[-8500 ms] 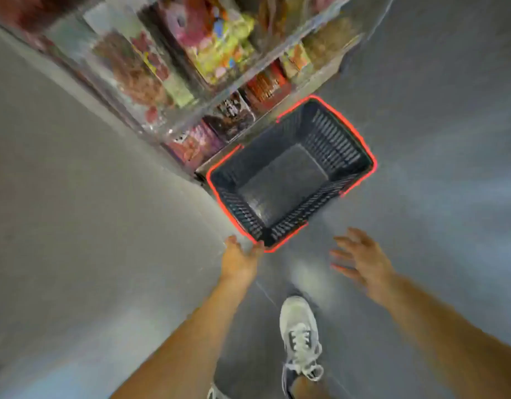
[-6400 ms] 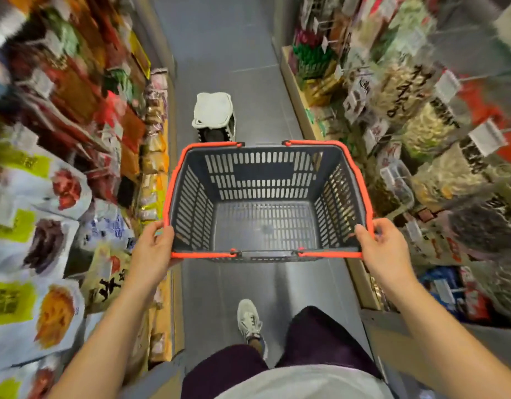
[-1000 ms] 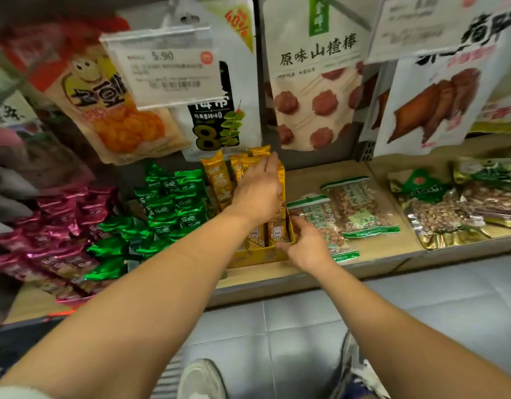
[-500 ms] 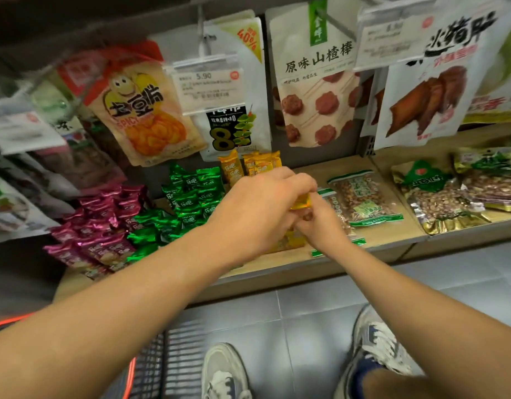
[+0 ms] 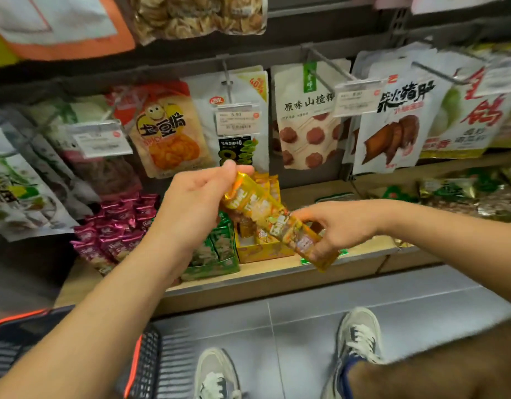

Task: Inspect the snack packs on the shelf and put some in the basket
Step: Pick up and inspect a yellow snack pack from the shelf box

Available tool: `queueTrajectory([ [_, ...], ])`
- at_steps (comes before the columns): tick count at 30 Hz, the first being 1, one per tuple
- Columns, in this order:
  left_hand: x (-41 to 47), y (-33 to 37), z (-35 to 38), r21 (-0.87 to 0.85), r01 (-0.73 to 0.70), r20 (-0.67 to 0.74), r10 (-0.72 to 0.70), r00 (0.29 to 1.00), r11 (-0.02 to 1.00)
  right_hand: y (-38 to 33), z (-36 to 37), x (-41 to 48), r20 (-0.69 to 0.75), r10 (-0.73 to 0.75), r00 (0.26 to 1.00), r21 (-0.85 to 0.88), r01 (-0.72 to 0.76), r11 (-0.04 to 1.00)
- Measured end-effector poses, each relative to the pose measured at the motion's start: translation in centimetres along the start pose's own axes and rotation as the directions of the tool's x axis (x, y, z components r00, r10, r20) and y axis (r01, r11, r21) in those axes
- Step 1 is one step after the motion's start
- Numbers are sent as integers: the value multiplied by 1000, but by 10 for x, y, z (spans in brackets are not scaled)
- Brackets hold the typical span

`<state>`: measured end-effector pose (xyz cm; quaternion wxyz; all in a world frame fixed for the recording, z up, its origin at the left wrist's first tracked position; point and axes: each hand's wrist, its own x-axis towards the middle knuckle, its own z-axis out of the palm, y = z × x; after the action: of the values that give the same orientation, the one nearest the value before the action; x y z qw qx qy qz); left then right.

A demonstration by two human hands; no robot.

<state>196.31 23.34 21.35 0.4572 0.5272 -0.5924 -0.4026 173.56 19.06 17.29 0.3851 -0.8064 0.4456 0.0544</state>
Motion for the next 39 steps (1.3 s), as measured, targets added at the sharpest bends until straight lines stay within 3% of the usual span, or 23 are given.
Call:
queueTrajectory([
  [2,5,-2,-2,-141,105,13,-105,994,984,-8,-13,-17,40,-4,999,302,-9,953],
  [4,9,-5,1,-258,175,53,-167,985,950,-22,-21,-25,102,-98,990,581,21,814],
  [6,10,-8,5,-321,201,102,-177,979,925,-36,-18,-24,96,-140,985,734,25,679],
  [9,15,-12,2,-225,154,75,-140,987,962,-52,-1,-19,95,-43,995,823,-54,565],
  [12,21,-15,-5,-43,99,20,-98,995,994,-56,7,-18,54,70,996,802,-85,592],
  [14,25,-16,-8,43,57,10,-57,998,997,-53,2,-21,-49,95,994,688,-35,725],
  [16,26,-16,-9,137,5,6,-6,1000,991,-50,-4,-25,-172,28,985,458,55,887],
  [18,28,-17,-9,275,-97,-10,104,995,957,-49,-11,-28,-212,-62,975,350,135,927],
  [21,30,-15,-8,445,-196,-50,243,969,874,-48,-18,-27,-217,-67,974,334,139,932],
  [23,30,-12,-4,338,-154,-90,195,977,929,-44,-17,-23,-230,-59,971,326,134,936],
  [25,29,-8,3,25,8,-79,-6,997,1000,-43,-10,-17,-251,-47,967,344,135,929],
  [27,29,-4,9,-191,135,-18,-141,990,972,-46,-2,-11,-294,-56,954,372,168,913],
  [33,29,-5,5,-212,113,14,-112,994,971,-46,6,1,-391,-56,919,441,240,865],
  [36,27,-9,3,-162,78,-67,-89,994,984,-40,2,-1,-227,-33,973,500,146,853],
  [39,32,-11,-7,-287,83,-226,-152,962,954,-28,-3,-4,-19,-61,998,669,58,741],
])
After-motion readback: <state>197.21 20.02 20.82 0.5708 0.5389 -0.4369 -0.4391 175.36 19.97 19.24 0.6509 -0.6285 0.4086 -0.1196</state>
